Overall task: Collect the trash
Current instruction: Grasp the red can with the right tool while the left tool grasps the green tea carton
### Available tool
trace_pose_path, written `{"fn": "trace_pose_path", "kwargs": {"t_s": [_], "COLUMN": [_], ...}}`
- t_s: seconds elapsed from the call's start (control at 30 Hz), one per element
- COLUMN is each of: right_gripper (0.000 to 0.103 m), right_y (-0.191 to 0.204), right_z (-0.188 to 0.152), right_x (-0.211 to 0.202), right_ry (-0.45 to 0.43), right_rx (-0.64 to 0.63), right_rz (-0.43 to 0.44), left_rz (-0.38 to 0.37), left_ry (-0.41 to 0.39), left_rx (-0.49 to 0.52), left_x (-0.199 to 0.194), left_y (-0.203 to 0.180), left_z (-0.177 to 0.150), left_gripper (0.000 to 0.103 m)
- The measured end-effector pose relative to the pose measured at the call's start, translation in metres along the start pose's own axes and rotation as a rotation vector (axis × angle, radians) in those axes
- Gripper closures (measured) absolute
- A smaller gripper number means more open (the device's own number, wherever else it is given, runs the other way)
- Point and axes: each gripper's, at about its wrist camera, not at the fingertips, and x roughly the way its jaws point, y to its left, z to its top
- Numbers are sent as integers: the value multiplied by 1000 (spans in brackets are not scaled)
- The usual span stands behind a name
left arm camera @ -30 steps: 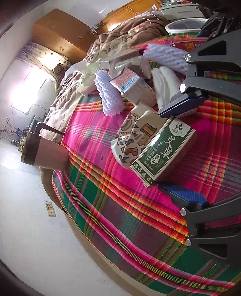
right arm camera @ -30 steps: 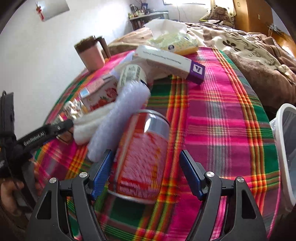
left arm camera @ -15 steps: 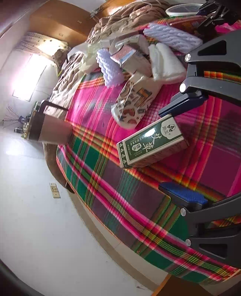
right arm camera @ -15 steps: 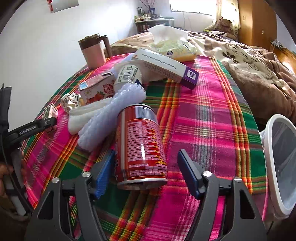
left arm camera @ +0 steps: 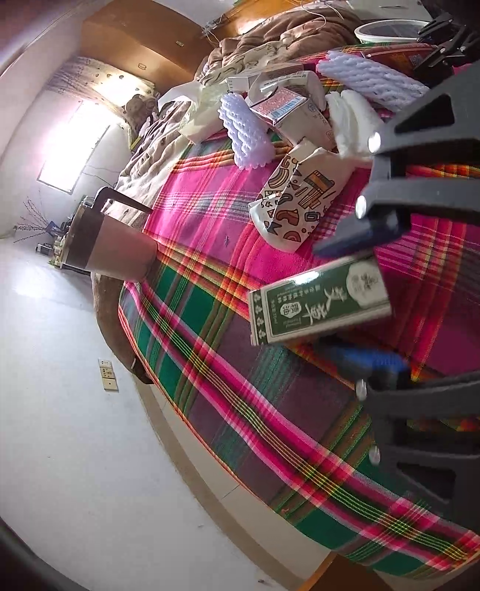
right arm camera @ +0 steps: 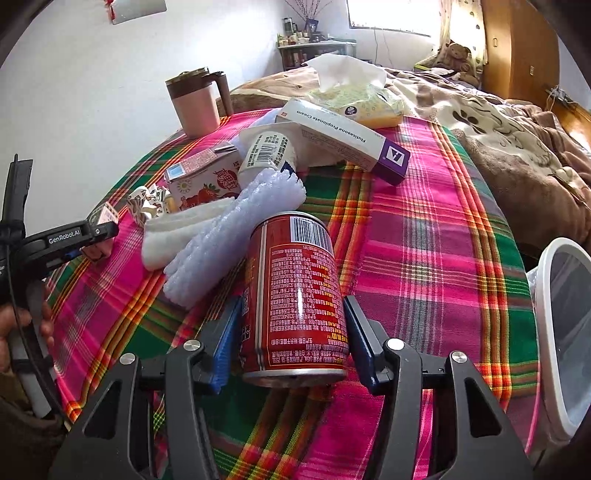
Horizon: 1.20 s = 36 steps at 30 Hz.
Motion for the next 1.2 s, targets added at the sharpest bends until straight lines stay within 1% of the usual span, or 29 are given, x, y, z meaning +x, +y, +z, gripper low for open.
{"fn": "trace_pose_path", "kwargs": {"t_s": [0.03, 0.27, 0.57, 0.7, 0.87, 1.03, 1.2], "right_gripper": [48, 48, 49, 49, 49, 49, 49], "right_y": [-1, -7, -22, -31, -43, -56, -73], "right_z": [0, -4, -10, -13, -16, -18, -19], "right_x": [0, -5, -19, -28, -41, -57, -77], "right_ry": [-1, -23, -60, -83, -110, -137, -179], "right_rx": [3, 29, 66, 88, 111, 126, 149], "right_rz": [2, 8, 12, 10, 9, 1, -20], "left_rz": [4, 15, -22, -58, -121, -145, -197], "left_ry": [-3, -28, -65, -76, -88, -119, -133], "left_rx": [5, 54, 88, 114, 166, 225, 268], "left_x": [-1, -11, -39, -52, -68, -83, -96], "left_y": [-1, -7, -19, -33, -60, -87, -114], "left_z": [-1, -10, -24, -32, -43, -52, -61], "left_gripper": [70, 70, 70, 70, 70, 70, 70]}}
